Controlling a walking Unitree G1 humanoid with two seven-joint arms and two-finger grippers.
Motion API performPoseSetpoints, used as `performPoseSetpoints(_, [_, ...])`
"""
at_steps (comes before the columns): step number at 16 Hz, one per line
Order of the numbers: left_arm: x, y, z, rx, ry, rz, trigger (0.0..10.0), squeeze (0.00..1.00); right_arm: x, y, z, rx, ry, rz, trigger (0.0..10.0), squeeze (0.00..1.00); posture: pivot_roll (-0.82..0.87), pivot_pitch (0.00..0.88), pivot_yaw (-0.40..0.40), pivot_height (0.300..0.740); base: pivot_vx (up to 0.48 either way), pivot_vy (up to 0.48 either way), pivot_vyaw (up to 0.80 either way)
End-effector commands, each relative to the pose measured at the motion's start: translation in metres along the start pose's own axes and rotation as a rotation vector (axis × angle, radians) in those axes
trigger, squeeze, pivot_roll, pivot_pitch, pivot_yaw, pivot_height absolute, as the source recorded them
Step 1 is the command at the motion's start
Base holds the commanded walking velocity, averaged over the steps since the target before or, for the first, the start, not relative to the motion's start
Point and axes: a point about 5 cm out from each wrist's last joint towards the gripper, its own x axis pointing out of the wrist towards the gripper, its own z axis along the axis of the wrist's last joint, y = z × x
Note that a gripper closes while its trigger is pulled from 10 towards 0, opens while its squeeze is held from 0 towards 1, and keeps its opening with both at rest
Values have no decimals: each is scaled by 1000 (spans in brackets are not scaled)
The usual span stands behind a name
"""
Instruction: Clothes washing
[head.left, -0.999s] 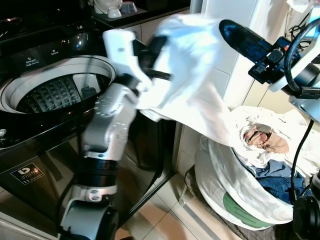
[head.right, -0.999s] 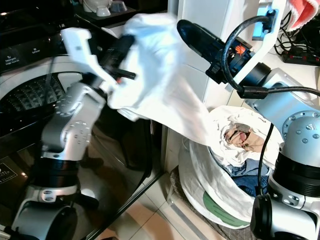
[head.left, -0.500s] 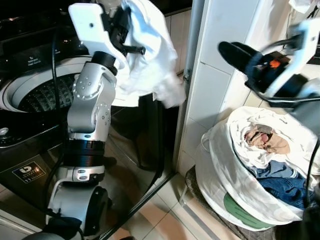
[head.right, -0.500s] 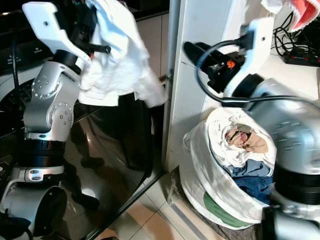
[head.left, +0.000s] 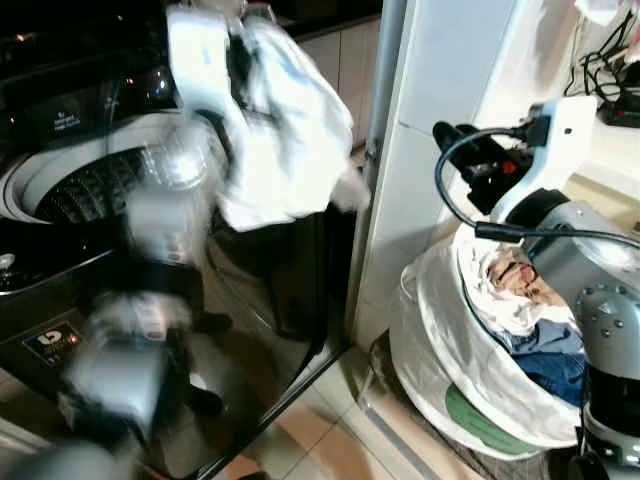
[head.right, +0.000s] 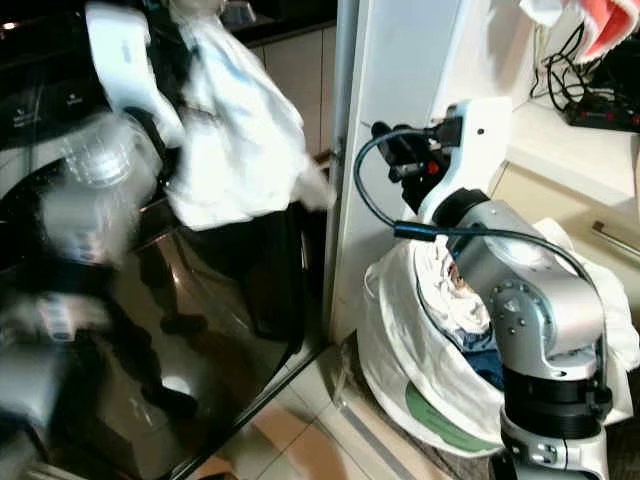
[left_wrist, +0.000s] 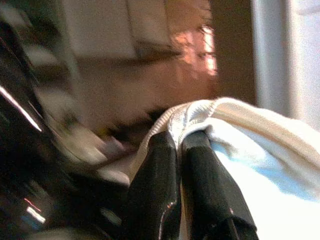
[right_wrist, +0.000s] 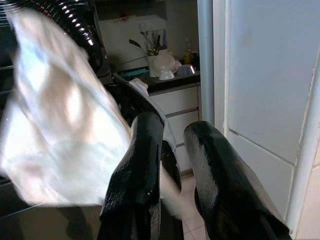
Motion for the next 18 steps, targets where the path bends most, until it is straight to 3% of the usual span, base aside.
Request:
performPoseSetpoints(1, [12, 12, 21, 127, -62, 42, 10000, 0, 2, 2, 4, -15, -24, 2, 10000, 0, -62, 0, 29, 740, 0, 0, 0])
performPoseSetpoints(3, [30, 54, 69, 518, -119, 225, 10000, 0, 3, 9, 5, -10, -35, 37, 10000, 0, -74, 0, 45, 740, 0, 0, 0])
performPoseSetpoints(5, [34, 74, 87, 674, -84, 285, 10000, 0, 0, 18, 4, -7, -34, 88, 10000, 0, -83, 0, 63, 740, 0, 0, 0])
performPoseSetpoints(6, [34, 76, 72, 798, 24, 241, 10000, 0, -3, 29, -2, -30, 9, 168, 10000, 0, -93, 0, 74, 740, 0, 0, 0])
performPoseSetpoints(7, [33, 76, 63, 858, 76, 219, 10000, 0, -5, 34, -5, -45, 30, 205, 10000, 0, -93, 0, 74, 740, 0, 0, 0])
performPoseSetpoints(9, [21, 72, 6, 891, 351, 67, 10000, 0, -11, 50, -15, -55, 100, 318, 10000, 0, -92, 0, 72, 740, 0, 0, 0])
performPoseSetpoints(10, [13, 70, -16, 852, 455, 13, 10000, 0, -12, 53, -18, -63, 118, 338, 10000, 0, -93, 0, 72, 740, 0, 0, 0])
performPoseSetpoints(11, [5, 69, -34, 759, 543, -21, 10000, 27, -12, 54, -20, -69, 134, 348, 10000, 0, -94, 0, 71, 740, 0, 0, 0])
performPoseSetpoints(12, [-3, 68, -49, 669, 646, -55, 10000, 1000, -12, 55, -21, -76, 146, 355, 10000, 0, -96, 0, 70, 740, 0, 0, 0])
performPoseSetpoints(14, [-13, 70, -62, 660, 780, -118, 10000, 1000, -13, 55, -21, -80, 160, 368, 10000, 0, -92, 0, 64, 740, 0, 0, 0])
performPoseSetpoints(18, [-15, 76, -57, 689, 844, -171, 10000, 1000, -13, 51, -24, -81, 195, 359, 10000, 0, -83, 0, 56, 740, 0, 0, 0])
